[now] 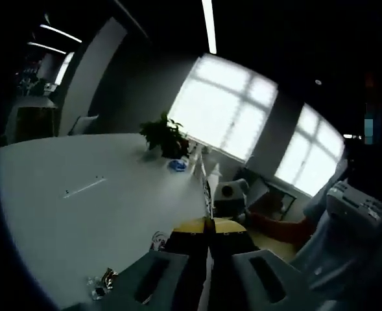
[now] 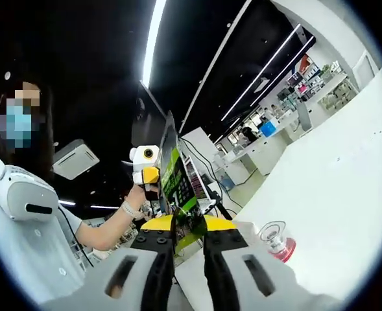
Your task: Arrange the skincare products in the storage area until every visible bottle or jar stands upright without overlapping.
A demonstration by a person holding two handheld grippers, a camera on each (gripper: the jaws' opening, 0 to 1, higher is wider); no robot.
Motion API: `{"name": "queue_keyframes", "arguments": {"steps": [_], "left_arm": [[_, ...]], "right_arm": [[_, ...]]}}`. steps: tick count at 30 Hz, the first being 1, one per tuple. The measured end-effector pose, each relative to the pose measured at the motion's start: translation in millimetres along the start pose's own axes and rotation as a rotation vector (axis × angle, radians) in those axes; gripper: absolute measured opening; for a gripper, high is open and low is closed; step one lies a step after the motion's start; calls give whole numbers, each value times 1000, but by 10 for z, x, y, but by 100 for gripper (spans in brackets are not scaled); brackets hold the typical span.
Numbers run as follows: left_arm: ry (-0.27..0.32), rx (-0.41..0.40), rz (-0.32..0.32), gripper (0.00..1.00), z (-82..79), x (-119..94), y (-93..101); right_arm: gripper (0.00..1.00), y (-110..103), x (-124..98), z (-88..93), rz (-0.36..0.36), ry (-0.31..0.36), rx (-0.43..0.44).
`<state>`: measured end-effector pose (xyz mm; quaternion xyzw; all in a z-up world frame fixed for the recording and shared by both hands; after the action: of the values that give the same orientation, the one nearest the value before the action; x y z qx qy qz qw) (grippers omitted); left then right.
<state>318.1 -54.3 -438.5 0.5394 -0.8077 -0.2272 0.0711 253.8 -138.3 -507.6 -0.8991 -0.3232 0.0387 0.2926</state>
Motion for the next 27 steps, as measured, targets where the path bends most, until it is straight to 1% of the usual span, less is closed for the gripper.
{"name": "queue_keyframes", "arguments": {"steps": [1,2,3,5,7,9,11,13,14,15,17,21,22,23,24,26,27], "left_arm": [[1,-4,2,0,7,-13,9],[-16,-6,2,0,39,-25,13],[-23,-4,-18,0,65,-39,-7],[-28,-7,-25,0,98,-58,-1],[-34,-10,-33,0,129,-73,3],[-44,-10,-51,0,174,-101,-11],[-54,-26,-73,0,232,-145,-42],[-56,-40,-84,0,289,-196,-64],[-65,-50,-96,0,329,-217,-80],[-72,-54,-108,0,363,-239,-97],[-78,-68,-125,0,431,-284,-124],[-82,-117,-180,0,559,-401,-233],[-91,-124,-191,0,594,-422,-254],[-100,-130,-208,0,640,-446,-283],[-97,-137,-217,0,659,-459,-306],[-107,-152,-240,0,737,-485,-357],[-121,-164,-269,0,804,-509,-410]], "right_arm": [[14,-10,-7,13,1,-4,0],[13,-30,-13,23,-2,-8,3],[11,-46,-15,33,-3,-12,3],[10,-81,0,82,5,-38,-6],[8,-94,6,137,11,-69,17],[5,-131,27,183,5,-86,12],[4,-170,51,247,4,-115,15],[3,-225,79,341,-6,-161,2],[2,-237,87,383,-5,-186,1],[2,-233,108,428,11,-207,-21],[2,-254,140,497,4,-241,-31],[2,-244,240,623,14,-271,-8],[2,-259,261,676,2,-290,7],[2,-251,278,700,6,-295,9],[1,-224,301,747,26,-308,11],[1,-211,328,816,31,-336,24],[1,-194,352,864,40,-352,26]]}}
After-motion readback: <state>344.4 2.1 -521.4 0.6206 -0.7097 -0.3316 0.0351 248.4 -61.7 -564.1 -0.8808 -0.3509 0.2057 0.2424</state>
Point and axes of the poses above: the point that each gripper's makers call its tool centre point, and the gripper's own axes: x roughly forward along the fingers, y roughly to its right, z roughly out of its underside, the point moved 2 cm from there along -x, roughly backward along the fingers, and after that the axes turned 5 degrees about z, right-handed, at the moved point
